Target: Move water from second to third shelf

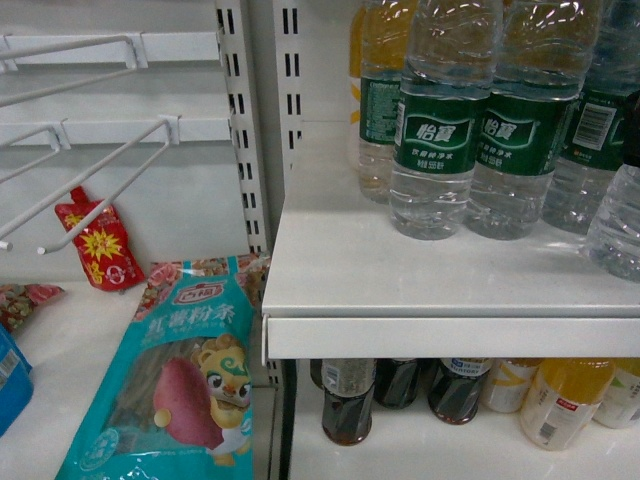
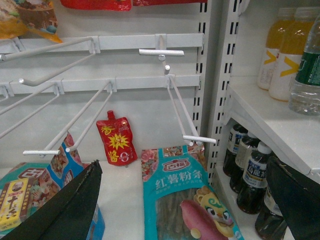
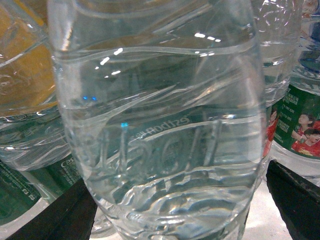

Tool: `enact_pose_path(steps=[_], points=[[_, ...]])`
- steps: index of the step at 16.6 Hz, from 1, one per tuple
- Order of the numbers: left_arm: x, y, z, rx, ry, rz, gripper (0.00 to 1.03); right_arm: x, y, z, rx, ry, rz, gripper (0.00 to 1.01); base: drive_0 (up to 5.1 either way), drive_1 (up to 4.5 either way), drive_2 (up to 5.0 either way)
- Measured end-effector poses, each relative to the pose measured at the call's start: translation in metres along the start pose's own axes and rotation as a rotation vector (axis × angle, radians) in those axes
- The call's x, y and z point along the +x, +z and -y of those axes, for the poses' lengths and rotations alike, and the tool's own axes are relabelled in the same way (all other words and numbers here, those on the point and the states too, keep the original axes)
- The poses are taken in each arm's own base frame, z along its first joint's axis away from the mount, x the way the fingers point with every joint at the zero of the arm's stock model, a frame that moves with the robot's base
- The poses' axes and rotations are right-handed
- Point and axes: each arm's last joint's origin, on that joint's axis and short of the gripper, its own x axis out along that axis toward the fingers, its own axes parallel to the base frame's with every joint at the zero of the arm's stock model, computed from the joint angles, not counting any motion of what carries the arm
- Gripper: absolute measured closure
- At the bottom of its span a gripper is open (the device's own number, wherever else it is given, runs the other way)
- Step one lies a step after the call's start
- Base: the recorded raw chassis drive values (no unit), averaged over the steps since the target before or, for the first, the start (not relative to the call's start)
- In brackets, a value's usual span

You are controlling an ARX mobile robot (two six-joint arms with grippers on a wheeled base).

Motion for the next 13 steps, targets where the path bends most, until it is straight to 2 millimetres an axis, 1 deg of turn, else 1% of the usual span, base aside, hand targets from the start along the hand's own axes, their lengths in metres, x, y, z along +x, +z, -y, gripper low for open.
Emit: enact_pose_path(steps=[1, 3, 8, 11, 13], points=[[0.0, 0.0, 0.0, 0.0, 0.0, 0.0, 0.05, 0.0, 0.0, 0.0, 0.0, -0.001, 0.0, 0.05, 0.0, 0.0, 0.0], [0.0, 0.0, 0.0, 0.0, 0.0, 0.0, 0.05, 0.0, 0.0, 0.0, 0.0, 0.0, 0.001, 0.03, 0.0, 0.0, 0.0], [0.0, 0.0, 0.0, 0.0, 0.0, 0.0, 0.05, 0.0, 0.002, 0.002, -0.003, 0.009, -0.001, 0.03, 0.0, 0.0, 0.0], [0.0, 0.0, 0.0, 0.0, 0.0, 0.0, 0.05, -0.004, 0.007, 0.001, -0.038, 0.011, 0.013, 0.03, 0.0, 0.0, 0.0], [0.0, 0.0, 0.0, 0.0, 0.0, 0.0, 0.05, -0.012, 0.015, 0.001, -0.071, 0.016, 0.03, 0.03, 0.0, 0.0, 0.0]])
